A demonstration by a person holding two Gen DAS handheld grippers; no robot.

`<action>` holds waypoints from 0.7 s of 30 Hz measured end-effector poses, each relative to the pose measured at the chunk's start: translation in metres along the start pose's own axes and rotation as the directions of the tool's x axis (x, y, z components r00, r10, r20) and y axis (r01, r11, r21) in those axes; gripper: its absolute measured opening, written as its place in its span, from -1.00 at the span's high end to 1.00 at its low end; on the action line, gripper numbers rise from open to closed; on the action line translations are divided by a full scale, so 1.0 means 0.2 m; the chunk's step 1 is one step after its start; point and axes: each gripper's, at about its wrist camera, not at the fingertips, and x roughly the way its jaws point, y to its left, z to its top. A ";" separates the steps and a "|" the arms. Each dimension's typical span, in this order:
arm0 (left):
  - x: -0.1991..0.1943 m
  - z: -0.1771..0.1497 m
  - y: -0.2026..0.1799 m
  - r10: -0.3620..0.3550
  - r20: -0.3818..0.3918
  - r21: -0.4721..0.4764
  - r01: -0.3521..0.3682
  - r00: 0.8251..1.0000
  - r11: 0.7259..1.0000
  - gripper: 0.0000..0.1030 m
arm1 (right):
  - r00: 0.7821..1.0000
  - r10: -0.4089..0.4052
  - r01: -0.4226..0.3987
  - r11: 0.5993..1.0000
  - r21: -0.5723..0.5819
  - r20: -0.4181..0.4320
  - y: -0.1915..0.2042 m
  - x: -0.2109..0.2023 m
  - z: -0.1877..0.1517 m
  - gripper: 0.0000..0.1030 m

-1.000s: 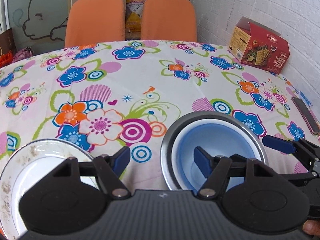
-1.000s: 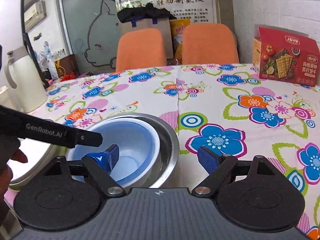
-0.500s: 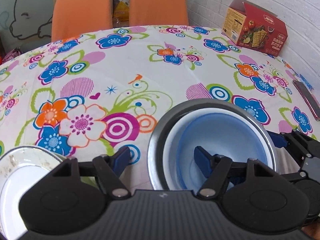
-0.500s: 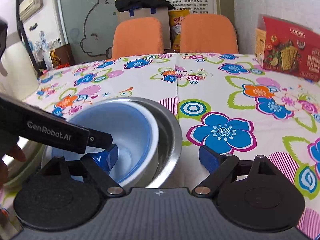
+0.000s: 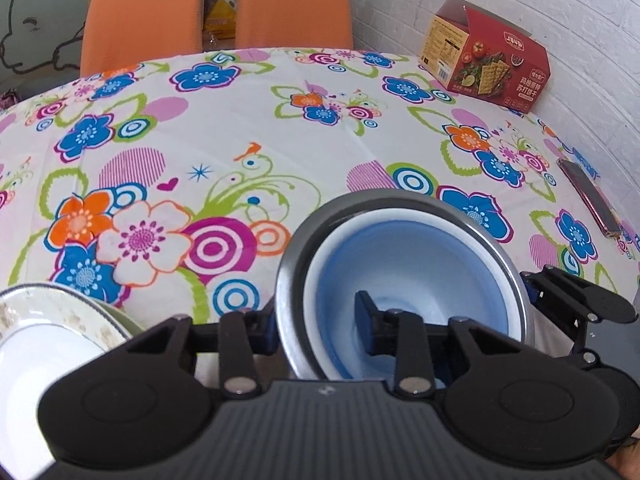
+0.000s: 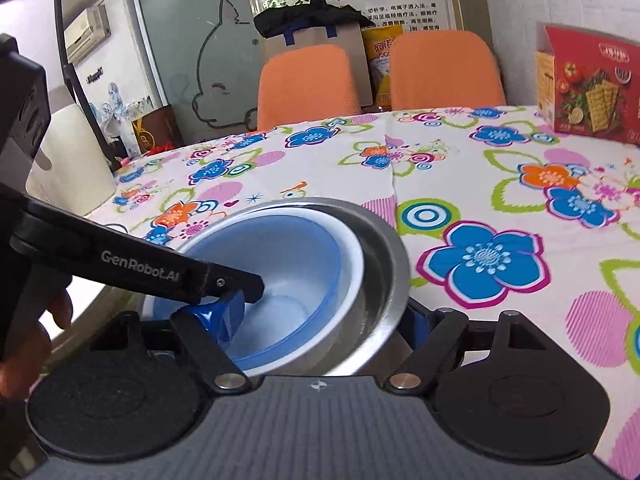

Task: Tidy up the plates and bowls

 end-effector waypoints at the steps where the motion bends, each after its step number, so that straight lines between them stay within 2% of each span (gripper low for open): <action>1: 0.00 0.00 0.00 -0.001 -0.003 -0.011 0.001 1.000 1.000 0.44 | 1.000 -0.014 0.014 1.000 -0.018 0.006 0.02 0.00 0.00 -0.22; 3: 0.00 0.02 0.00 0.001 -0.012 -0.037 -0.002 1.000 0.999 0.45 | 0.999 -0.043 0.043 0.998 -0.038 0.006 0.05 -0.01 0.02 -0.21; 6: -0.03 0.05 -0.01 -0.009 -0.005 -0.055 0.008 1.000 0.998 0.49 | 0.999 -0.042 0.042 0.999 -0.007 0.019 0.04 -0.05 0.05 -0.21; 10: -0.13 0.11 -0.02 -0.025 0.038 -0.066 0.028 0.999 0.997 0.47 | 0.997 -0.037 0.037 0.999 0.001 0.072 0.08 -0.16 0.12 -0.26; 12: -0.22 0.13 -0.01 -0.033 0.076 -0.067 0.038 0.997 0.997 0.47 | 0.993 -0.035 0.040 0.998 -0.040 0.113 0.14 -0.20 0.17 -0.27; 15: -0.36 0.13 0.04 0.006 0.136 -0.073 0.004 0.991 0.997 0.47 | 0.989 0.013 0.000 0.996 -0.088 0.146 0.23 -0.21 0.23 -0.27; 21: -0.67 0.06 0.28 0.124 0.196 -0.157 -0.094 0.973 0.983 0.46 | 0.974 0.157 -0.128 0.976 -0.177 0.162 0.50 -0.16 0.30 -0.27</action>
